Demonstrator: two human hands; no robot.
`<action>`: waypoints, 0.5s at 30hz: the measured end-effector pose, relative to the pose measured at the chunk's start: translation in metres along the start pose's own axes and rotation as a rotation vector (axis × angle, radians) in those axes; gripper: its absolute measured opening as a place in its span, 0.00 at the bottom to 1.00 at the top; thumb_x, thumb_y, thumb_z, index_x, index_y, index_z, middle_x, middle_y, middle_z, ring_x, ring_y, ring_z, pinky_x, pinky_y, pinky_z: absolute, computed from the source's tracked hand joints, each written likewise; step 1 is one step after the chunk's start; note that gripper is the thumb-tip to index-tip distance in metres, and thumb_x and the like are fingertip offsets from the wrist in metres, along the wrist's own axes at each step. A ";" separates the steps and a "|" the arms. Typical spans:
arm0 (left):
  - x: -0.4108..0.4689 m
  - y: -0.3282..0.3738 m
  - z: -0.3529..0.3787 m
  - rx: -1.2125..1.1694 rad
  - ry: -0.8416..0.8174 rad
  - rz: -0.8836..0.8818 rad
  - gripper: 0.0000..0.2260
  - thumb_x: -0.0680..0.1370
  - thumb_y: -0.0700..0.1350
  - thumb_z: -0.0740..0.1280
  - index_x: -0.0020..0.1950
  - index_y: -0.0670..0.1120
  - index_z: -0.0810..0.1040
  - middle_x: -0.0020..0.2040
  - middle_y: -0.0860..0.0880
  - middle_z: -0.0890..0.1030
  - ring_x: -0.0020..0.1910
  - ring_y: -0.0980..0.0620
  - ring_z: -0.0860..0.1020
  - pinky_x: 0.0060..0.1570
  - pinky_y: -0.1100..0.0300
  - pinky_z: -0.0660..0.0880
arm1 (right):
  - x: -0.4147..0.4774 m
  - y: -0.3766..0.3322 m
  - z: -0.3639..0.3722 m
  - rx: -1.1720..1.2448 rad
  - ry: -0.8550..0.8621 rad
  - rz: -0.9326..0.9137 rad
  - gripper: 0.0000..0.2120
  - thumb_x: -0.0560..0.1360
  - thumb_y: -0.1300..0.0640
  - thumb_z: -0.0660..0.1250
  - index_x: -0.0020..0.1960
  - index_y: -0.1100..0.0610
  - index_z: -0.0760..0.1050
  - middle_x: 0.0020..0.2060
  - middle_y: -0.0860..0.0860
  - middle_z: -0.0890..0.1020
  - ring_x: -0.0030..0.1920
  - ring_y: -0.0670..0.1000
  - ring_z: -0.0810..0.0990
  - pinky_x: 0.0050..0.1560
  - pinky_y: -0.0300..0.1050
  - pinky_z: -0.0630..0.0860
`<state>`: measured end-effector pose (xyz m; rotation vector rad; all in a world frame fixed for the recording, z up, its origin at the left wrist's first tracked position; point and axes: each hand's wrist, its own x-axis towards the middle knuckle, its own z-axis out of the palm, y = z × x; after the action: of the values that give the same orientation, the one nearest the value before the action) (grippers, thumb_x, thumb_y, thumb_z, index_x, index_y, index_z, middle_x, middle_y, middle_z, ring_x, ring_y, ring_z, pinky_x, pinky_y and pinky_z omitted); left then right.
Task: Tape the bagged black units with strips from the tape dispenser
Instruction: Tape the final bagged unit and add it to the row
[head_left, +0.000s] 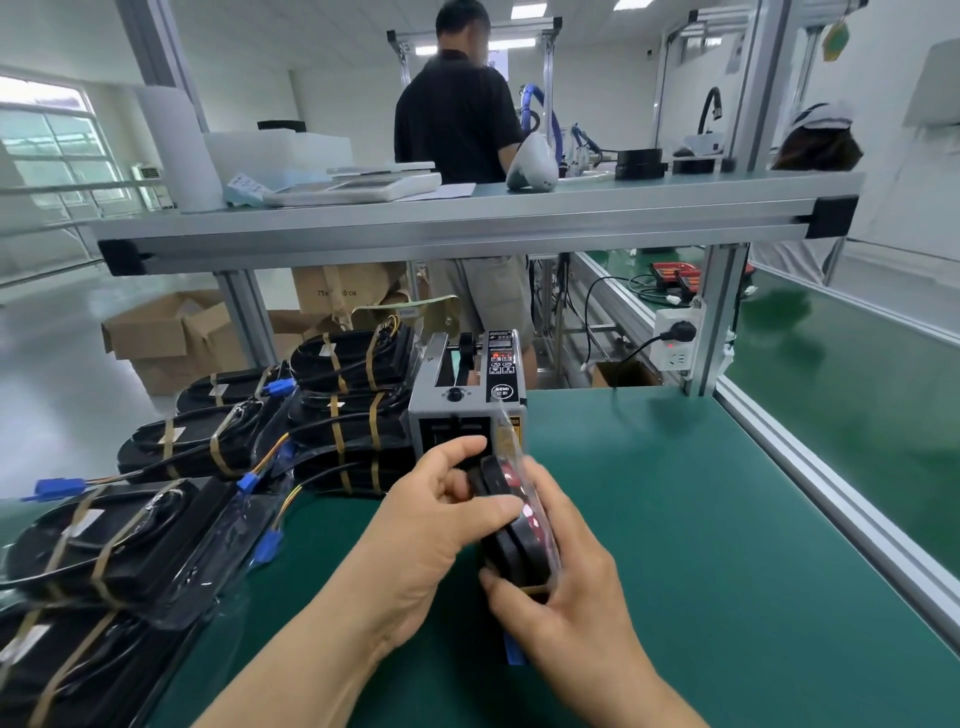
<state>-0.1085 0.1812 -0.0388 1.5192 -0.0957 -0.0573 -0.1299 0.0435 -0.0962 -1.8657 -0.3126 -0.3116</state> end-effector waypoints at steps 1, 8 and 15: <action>-0.003 0.002 0.001 0.032 -0.013 0.049 0.33 0.59 0.44 0.78 0.63 0.54 0.76 0.53 0.39 0.81 0.50 0.51 0.81 0.56 0.57 0.79 | 0.000 0.002 0.000 -0.015 0.024 -0.045 0.43 0.66 0.54 0.72 0.78 0.47 0.60 0.73 0.43 0.71 0.73 0.43 0.69 0.72 0.49 0.70; -0.009 -0.008 0.001 0.284 -0.062 0.235 0.35 0.59 0.49 0.79 0.63 0.67 0.72 0.48 0.51 0.79 0.50 0.50 0.78 0.57 0.57 0.77 | -0.006 0.016 -0.008 0.053 -0.099 -0.112 0.54 0.67 0.51 0.79 0.79 0.37 0.47 0.78 0.38 0.59 0.77 0.42 0.61 0.75 0.47 0.65; -0.036 -0.039 0.009 0.517 -0.119 0.338 0.39 0.60 0.55 0.76 0.66 0.74 0.63 0.51 0.58 0.74 0.52 0.55 0.77 0.56 0.67 0.71 | -0.041 0.020 -0.021 0.388 -0.054 0.125 0.46 0.63 0.45 0.75 0.74 0.34 0.56 0.68 0.30 0.72 0.70 0.38 0.71 0.72 0.46 0.69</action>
<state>-0.1439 0.1740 -0.0782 1.9939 -0.4915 0.1596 -0.1619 0.0150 -0.1219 -1.5045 -0.2702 -0.1046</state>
